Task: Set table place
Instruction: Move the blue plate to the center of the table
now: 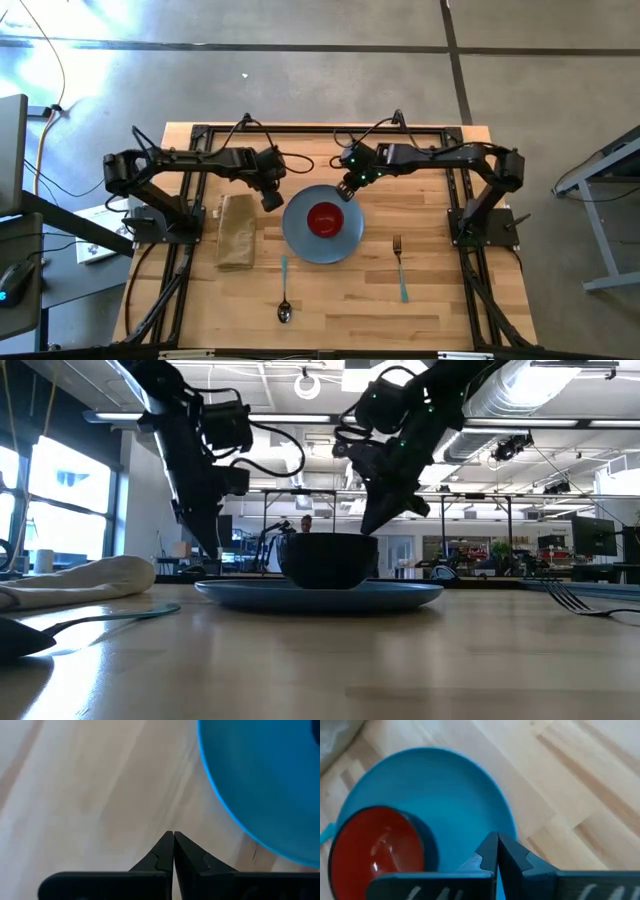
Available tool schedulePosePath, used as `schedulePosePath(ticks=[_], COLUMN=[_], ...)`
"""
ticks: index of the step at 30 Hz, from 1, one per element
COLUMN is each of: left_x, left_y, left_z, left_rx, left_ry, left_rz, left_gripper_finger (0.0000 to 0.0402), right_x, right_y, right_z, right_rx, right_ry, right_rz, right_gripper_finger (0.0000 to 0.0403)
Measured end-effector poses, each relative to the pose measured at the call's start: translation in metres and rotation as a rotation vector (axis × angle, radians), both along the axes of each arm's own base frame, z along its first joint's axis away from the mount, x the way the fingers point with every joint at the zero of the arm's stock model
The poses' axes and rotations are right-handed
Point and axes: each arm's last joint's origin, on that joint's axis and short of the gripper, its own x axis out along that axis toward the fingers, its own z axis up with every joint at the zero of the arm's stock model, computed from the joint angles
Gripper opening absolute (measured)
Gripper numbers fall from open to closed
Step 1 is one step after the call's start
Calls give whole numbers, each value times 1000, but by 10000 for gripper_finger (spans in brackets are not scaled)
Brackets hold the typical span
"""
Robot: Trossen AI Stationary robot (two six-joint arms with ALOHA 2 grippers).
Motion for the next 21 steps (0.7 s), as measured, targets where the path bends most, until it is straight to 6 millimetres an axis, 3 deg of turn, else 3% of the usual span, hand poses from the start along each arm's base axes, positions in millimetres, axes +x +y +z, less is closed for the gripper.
schedulePosePath(ticks=[7, 15, 21], left_x=[5, 13, 16], left_y=[-2, -4, -6], left_z=[-6, -32, -37], left_rx=[-10, -101, -126], left_ry=[-24, 46, 39], left_rz=[-3, -23, -40], left_gripper_finger=[0, 0, 0], right_x=[-1, -2, -7], right_y=[6, 7, 8], right_z=[3, 4, 10], right_rx=[-14, -14, -13], right_ry=[4, 15, 23], right_rz=[-1, 5, 7], right_gripper_finger=[0, 0, 0])
